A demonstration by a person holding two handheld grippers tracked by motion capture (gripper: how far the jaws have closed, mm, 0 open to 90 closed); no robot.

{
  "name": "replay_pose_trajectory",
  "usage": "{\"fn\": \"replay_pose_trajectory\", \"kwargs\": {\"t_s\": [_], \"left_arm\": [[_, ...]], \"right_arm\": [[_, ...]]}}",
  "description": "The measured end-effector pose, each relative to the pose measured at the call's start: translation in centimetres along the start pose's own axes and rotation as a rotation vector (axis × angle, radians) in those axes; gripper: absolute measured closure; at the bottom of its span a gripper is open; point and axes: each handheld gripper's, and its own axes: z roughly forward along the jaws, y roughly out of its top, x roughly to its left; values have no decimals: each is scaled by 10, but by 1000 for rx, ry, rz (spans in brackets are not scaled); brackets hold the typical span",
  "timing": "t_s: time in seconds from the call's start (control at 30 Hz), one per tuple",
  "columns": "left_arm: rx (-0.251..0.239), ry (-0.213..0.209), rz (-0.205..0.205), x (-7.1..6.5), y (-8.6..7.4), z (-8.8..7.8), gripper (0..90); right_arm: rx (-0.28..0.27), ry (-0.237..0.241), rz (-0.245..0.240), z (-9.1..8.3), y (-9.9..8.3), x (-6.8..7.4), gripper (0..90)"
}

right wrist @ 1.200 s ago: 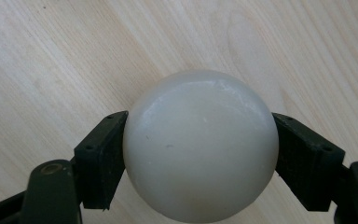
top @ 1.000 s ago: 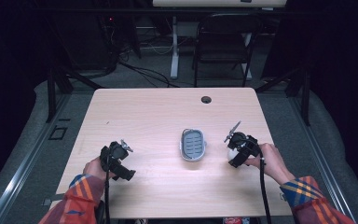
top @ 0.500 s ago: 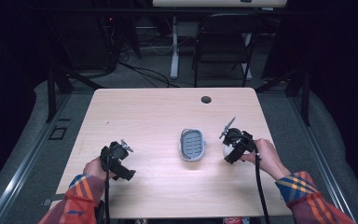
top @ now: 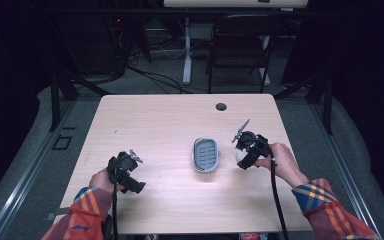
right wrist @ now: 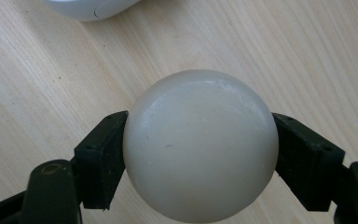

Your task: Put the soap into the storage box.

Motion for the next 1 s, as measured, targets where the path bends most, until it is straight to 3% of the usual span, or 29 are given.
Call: {"fn": "replay_pose_trajectory", "kwargs": {"t_s": [0.13, 0.17, 0.33, 0.53, 1.0], "left_arm": [[-1, -1, 0, 0, 0, 0, 53], [-1, -1, 0, 0, 0, 0, 53], [-4, -2, 2, 0, 0, 0, 53], [-3, -5, 3, 0, 0, 0, 53], [-4, -5, 5, 0, 0, 0, 52]], "right_arm": [[16, -11, -19, -3, 5, -1, 237], [-8, -2, -7, -2, 5, -1, 237], [-21, 0, 0, -2, 10, -1, 237], [-1, -7, -26, -4, 17, -1, 237], [-31, 0, -35, -9, 31, 0, 237]]}}
